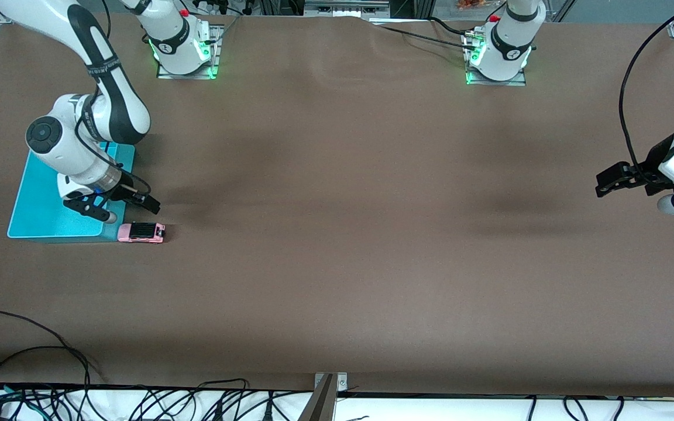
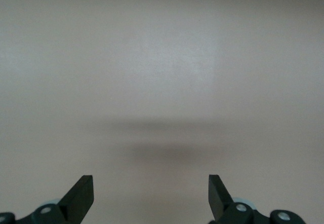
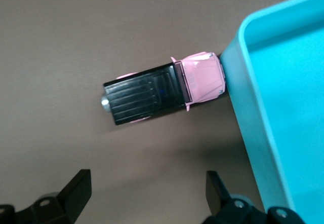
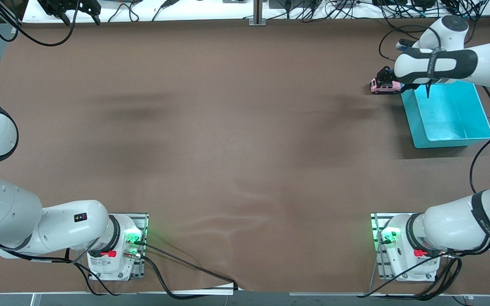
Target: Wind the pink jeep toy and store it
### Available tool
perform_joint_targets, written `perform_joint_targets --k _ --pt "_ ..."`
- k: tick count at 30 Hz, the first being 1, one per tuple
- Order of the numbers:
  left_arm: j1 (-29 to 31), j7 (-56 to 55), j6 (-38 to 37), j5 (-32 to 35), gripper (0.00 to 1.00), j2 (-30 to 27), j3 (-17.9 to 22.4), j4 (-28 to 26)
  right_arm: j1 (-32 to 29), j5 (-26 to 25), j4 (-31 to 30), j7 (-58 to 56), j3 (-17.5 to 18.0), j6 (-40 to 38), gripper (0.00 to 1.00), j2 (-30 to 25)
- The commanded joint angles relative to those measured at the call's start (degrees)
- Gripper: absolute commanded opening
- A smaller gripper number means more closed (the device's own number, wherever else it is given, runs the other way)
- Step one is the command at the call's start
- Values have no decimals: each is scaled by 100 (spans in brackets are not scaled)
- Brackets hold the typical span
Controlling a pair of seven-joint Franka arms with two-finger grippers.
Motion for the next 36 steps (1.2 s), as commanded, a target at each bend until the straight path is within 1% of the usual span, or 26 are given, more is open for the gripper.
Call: perform_joint_targets --k 1,10,15,19,28,33,36 --pt "37 130 29 -152 100 -109 16 -117 -50 219 22 666 30 439 100 171" --pt "37 130 29 -152 100 -109 16 -117 -50 219 49 1712 22 993 100 356" --pt "37 130 29 -152 100 -109 16 -117 -50 219 207 2187 22 1020 100 365" --pt "37 130 29 -152 100 -109 16 -117 -41 201 444 2574 22 1020 100 514" --pt "37 130 29 -152 100 -109 16 -117 -41 219 488 2636 22 1064 100 673" --pt "37 130 29 -152 100 -109 16 -117 -41 210 497 3233 22 1134 100 831" --pt "37 130 29 -152 100 -109 16 -117 -41 210 497 3365 22 1230 100 910"
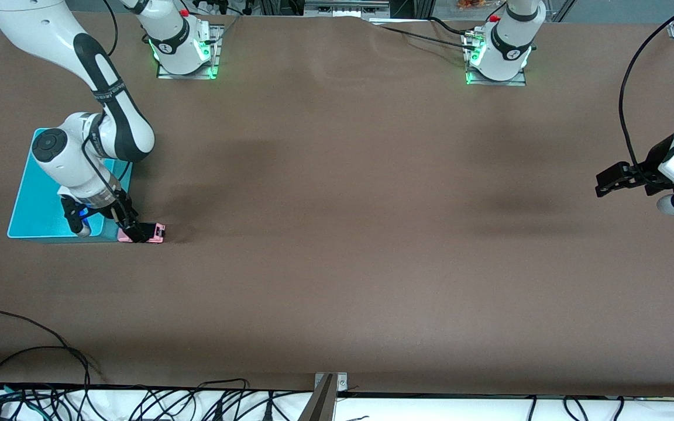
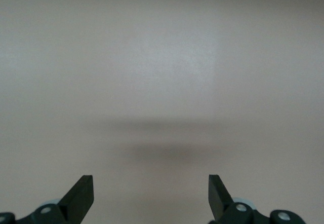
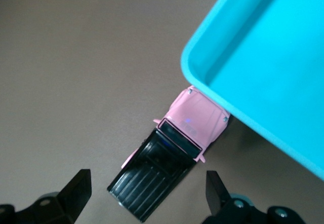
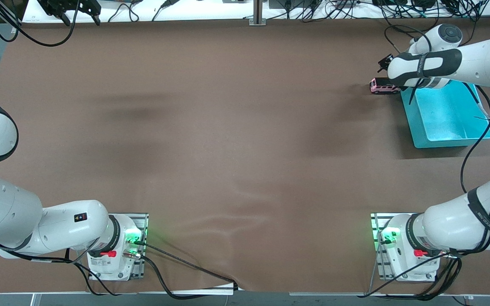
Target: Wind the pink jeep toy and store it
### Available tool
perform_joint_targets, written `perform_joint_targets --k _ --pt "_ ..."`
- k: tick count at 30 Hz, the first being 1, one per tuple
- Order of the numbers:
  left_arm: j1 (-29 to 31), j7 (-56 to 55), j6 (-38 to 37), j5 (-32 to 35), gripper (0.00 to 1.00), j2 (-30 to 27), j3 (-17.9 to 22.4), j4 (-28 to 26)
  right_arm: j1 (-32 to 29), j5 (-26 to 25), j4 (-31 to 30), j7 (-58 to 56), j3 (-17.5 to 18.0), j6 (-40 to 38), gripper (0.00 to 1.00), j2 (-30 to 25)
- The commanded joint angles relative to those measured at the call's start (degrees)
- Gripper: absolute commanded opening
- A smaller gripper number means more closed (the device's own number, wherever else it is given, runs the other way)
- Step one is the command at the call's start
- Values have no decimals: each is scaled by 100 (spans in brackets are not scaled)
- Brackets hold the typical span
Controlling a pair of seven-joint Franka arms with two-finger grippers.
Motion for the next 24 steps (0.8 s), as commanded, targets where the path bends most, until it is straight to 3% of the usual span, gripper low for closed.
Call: perform_joint_targets --k 1,20,21,24 --pt "37 130 29 -152 100 -109 14 -109 -23 71 83 344 26 248 100 225" --pt "37 130 29 -152 100 -109 14 -109 -31 89 206 731 26 450 99 488" --pt "37 130 29 -152 100 -109 14 -109 -31 89 214 731 26 450 93 488" --pt "37 130 29 -152 100 -109 14 -109 -31 159 206 800 26 450 59 488"
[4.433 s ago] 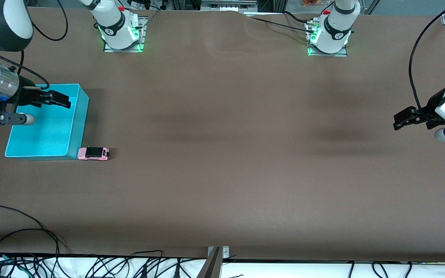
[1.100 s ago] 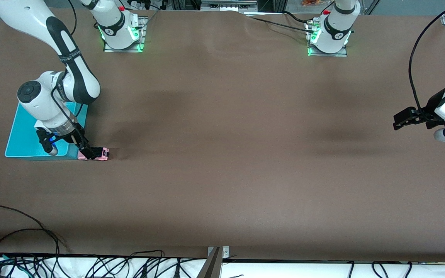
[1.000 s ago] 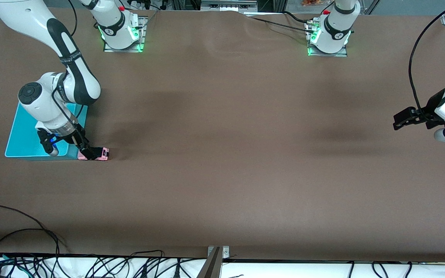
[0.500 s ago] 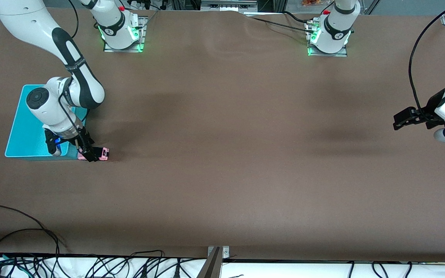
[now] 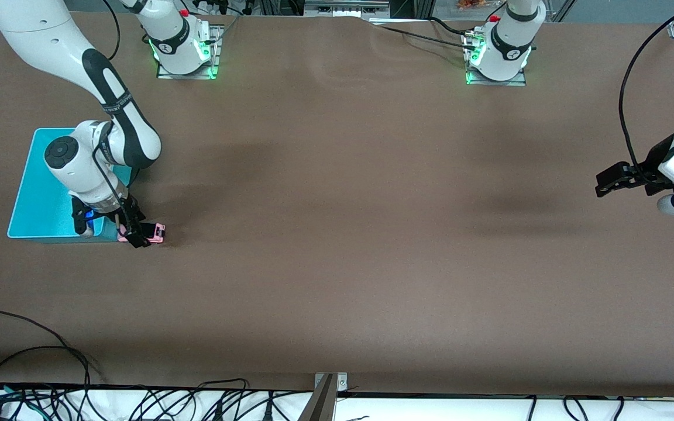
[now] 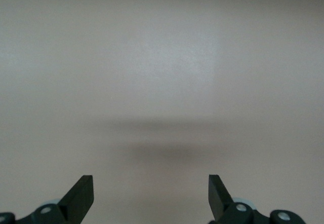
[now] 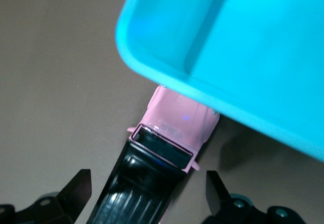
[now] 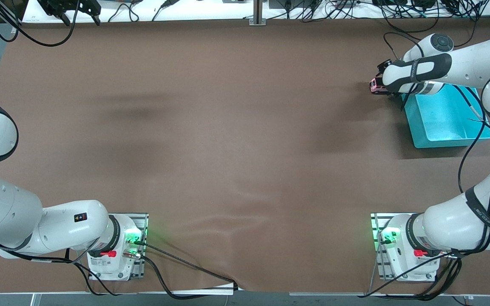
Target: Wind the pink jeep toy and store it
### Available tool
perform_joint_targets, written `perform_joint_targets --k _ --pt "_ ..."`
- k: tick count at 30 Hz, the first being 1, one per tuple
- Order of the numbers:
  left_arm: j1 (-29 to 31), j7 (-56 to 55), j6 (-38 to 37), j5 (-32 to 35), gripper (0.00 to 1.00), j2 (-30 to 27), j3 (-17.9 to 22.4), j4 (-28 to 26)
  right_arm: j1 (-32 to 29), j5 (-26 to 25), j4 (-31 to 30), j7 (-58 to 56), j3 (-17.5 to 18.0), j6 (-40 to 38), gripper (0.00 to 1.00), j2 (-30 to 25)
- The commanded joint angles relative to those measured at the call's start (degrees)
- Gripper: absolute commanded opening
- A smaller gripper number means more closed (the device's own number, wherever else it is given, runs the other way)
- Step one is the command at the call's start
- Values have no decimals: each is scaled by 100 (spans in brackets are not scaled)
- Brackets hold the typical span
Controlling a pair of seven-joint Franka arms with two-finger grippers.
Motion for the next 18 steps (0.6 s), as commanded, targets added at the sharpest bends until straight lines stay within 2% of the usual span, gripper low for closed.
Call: perform_joint_targets --k 1,2,6,18 --pt "37 130 29 -152 100 -109 14 -109 -31 241 99 186 17 84 47 89" --pt "37 130 29 -152 100 -109 14 -109 -31 311 108 265 17 84 33 89" --pt "37 130 29 -152 100 -109 14 -109 -31 303 108 222 17 84 1 80" --pt "37 130 29 -152 100 -109 14 -109 -31 268 196 -67 34 -48 0 -209"
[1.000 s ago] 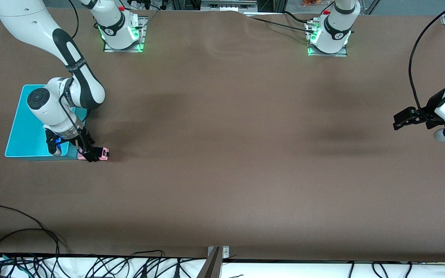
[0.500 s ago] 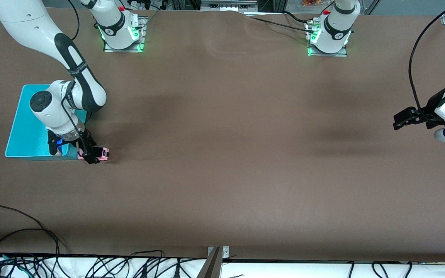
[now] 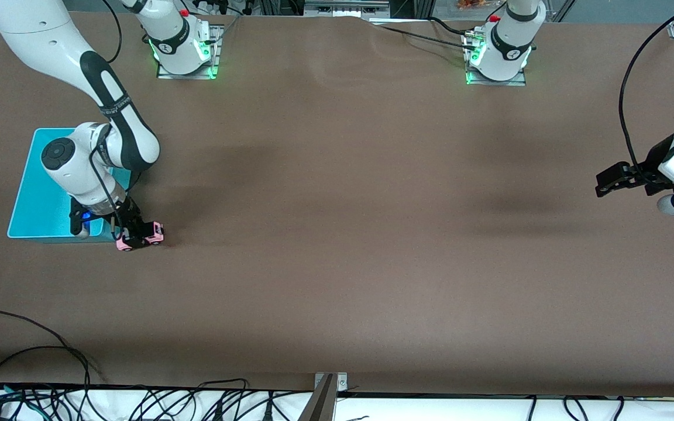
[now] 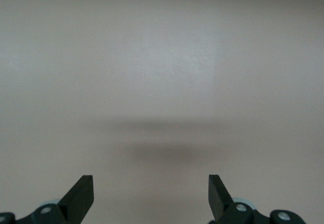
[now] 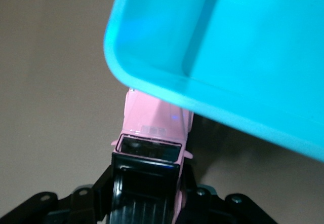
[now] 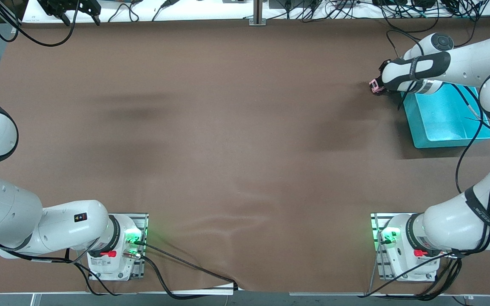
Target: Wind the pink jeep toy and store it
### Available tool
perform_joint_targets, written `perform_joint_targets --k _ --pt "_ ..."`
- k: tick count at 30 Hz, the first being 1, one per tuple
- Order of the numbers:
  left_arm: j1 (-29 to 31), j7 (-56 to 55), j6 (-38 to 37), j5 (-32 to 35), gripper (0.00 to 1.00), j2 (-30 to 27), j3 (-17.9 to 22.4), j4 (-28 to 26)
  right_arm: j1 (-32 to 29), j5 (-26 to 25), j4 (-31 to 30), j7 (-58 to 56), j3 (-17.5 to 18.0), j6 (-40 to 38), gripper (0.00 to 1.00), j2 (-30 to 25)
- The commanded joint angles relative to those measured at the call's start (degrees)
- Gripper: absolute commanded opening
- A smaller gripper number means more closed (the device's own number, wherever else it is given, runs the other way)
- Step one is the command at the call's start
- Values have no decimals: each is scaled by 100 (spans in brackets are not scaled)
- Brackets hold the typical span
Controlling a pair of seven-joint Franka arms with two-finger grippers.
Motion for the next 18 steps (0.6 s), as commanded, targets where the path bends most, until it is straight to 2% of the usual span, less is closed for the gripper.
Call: perform_joint_targets --k 1,7,15,18 --pt "37 130 29 -152 100 -109 14 -109 -28 48 34 -330 37 -156 0 -258" --pt "37 130 29 -152 100 -109 14 -100 -11 13 34 -611 72 -1088 0 -644" --pt "37 130 29 -152 100 -109 14 -109 -2 -31 34 -673 239 -1624 0 -1172" --pt "37 130 29 -152 100 -109 14 -109 7 -250 51 -787 266 -1888 0 -1365"
